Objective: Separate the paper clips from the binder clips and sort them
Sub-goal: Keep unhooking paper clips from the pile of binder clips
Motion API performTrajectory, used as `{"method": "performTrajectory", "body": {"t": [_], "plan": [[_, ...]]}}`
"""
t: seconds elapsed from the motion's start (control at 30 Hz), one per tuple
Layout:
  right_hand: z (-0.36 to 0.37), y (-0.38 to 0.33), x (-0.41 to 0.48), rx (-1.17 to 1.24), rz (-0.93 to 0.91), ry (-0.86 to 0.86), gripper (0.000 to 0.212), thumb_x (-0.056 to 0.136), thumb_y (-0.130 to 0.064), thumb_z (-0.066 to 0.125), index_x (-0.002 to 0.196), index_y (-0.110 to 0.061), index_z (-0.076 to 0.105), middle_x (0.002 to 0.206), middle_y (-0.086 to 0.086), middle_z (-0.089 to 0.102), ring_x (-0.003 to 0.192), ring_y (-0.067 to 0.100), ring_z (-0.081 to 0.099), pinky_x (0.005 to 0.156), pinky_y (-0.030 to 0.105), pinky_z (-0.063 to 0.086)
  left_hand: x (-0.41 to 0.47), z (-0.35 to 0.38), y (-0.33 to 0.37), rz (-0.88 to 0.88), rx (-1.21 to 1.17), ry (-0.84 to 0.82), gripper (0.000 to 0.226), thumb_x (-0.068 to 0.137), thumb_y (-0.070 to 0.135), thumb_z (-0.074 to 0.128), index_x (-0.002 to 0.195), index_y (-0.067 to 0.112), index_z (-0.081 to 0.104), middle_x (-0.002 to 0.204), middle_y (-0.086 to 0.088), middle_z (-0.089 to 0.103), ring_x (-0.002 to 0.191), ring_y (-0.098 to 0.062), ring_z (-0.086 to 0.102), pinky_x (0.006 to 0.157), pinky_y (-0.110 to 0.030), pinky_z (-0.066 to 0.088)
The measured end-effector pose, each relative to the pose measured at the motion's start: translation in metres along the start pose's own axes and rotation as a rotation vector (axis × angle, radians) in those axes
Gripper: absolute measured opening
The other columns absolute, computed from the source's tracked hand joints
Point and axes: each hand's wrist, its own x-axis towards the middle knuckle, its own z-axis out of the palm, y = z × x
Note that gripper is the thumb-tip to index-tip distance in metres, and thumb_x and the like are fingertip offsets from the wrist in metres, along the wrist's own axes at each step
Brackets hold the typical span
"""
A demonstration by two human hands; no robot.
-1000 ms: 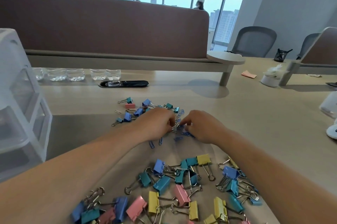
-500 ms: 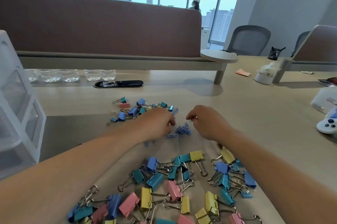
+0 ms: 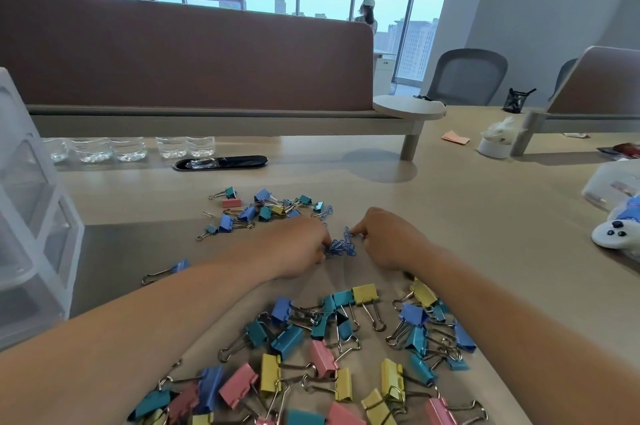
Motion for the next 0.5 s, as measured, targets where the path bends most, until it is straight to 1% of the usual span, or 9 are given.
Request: {"method": "performTrajectory", "body": {"t": [0.1,0.17,0.23,0.3,0.4,0.5], "plan": [[0.000,-0.001,-0.003,0.024,-0.026,0.023,0.042,0.095,-0.005,0.045,0.127,-0.024,0.066,0.124,0.001,0.053,0.111,0.019,0.057,0.095,0.027,0.044,-0.003,-0.001,0.002,0.007,-0.019,0.000,0.030,0.095,0.018,0.054,0.122,0.017,0.066,0.083,0.003,0.060,0.078,-0.016,0.059,0.072,-0.033,0.050],[-0.001,-0.001,-0.006,0.061,-0.025,0.053,0.040,0.095,-0.007,0.046,0.127,-0.021,0.065,0.124,0.000,0.056,0.114,0.019,0.056,0.096,0.027,0.043,-0.004,-0.001,0.003,0.008,-0.027,0.007,0.030,0.094,0.017,0.054,0.121,0.016,0.067,0.091,-0.001,0.066,0.082,-0.018,0.062,0.076,-0.036,0.053],[-0.002,-0.002,-0.007,0.083,-0.018,0.075,0.042,0.095,-0.007,0.046,0.133,-0.018,0.060,0.131,0.000,0.055,0.120,0.019,0.054,0.101,0.028,0.042,-0.005,0.000,0.003,0.010,-0.039,0.016,0.030,0.094,0.017,0.054,0.122,0.017,0.067,0.092,-0.002,0.067,0.081,-0.018,0.062,0.074,-0.033,0.052],[-0.001,-0.003,-0.007,0.066,-0.023,0.030,0.045,0.095,-0.008,0.045,0.137,-0.017,0.056,0.135,0.002,0.050,0.120,0.020,0.054,0.103,0.029,0.042,-0.005,0.000,0.004,0.020,-0.041,0.029,0.032,0.094,0.016,0.054,0.124,0.018,0.066,0.086,0.002,0.061,0.078,-0.015,0.058,0.069,-0.029,0.047],[0.000,-0.008,-0.007,0.036,-0.052,-0.035,0.046,0.095,-0.006,0.045,0.135,-0.021,0.060,0.130,0.003,0.048,0.107,0.020,0.058,0.095,0.031,0.048,-0.005,0.000,0.005,0.030,-0.041,0.052,0.035,0.094,0.015,0.054,0.127,0.021,0.065,0.085,0.001,0.060,0.077,-0.015,0.057,0.069,-0.026,0.045],[-0.004,-0.010,-0.012,0.098,-0.080,-0.037,0.051,0.091,0.001,0.044,0.131,-0.022,0.063,0.128,0.002,0.052,0.109,0.018,0.057,0.089,0.023,0.044,-0.005,0.002,0.002,0.020,-0.054,0.051,0.038,0.094,0.017,0.055,0.131,0.024,0.061,0.097,-0.001,0.065,0.078,-0.012,0.052,0.069,-0.024,0.041]]}}
